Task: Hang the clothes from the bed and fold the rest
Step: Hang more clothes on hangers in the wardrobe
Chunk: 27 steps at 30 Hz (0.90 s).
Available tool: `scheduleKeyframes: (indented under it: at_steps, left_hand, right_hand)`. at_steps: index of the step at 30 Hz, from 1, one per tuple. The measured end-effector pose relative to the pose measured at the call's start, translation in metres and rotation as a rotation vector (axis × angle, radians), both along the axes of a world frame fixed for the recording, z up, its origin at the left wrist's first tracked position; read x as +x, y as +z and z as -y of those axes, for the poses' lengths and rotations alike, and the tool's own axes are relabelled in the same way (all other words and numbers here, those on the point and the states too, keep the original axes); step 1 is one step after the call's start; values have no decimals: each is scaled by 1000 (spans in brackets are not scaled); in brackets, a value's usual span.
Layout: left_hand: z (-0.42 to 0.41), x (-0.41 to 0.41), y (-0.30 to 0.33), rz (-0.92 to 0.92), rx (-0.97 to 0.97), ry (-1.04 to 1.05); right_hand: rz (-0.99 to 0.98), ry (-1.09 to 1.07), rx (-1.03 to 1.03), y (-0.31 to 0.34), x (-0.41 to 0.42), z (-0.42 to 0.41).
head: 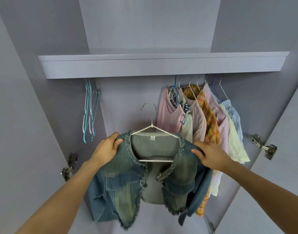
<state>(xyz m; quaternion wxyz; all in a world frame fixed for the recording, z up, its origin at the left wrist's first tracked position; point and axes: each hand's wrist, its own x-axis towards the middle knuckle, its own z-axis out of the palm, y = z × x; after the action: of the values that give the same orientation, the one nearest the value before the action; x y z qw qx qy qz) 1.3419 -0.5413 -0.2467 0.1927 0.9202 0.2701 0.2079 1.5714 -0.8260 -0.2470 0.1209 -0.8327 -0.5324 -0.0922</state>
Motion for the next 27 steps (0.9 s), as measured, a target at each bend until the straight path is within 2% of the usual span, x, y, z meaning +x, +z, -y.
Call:
scheduleKeyframes:
  at_steps: [2, 4, 6, 7, 9, 11, 17, 20, 23, 27]
  left_hand:
    - [1, 14, -3, 38, 62, 59]
    - [-1, 29, -5, -3, 91, 144]
    - [-5, 42, -4, -127, 61, 187]
    - [-6, 45, -3, -182, 23, 195]
    - [-5, 52, 3, -179, -6, 209]
    - [1, 53, 12, -57, 81, 230]
    - [21, 56, 65, 406, 635, 170]
    - [29, 67, 88, 533, 875, 125]
    - [36, 83, 109, 497, 998, 154]
    - [22, 106, 120, 251, 956, 248]
  right_hand:
    - [151, -4, -115, 1, 1, 0]
    - [116, 9, -39, 2, 1, -2]
    - [23, 19, 87, 3, -4, -6]
    - [18, 18, 108, 2, -8, -12]
    - [47, -35, 91, -1, -14, -22]
    - [79, -113, 63, -6, -17, -32]
    - [15, -256, 242, 8, -11, -63]
    - [34, -294, 298, 20, -3, -83]
    - [63, -337, 349, 26, 10, -104]
    - [64, -403, 372, 31, 31, -125]
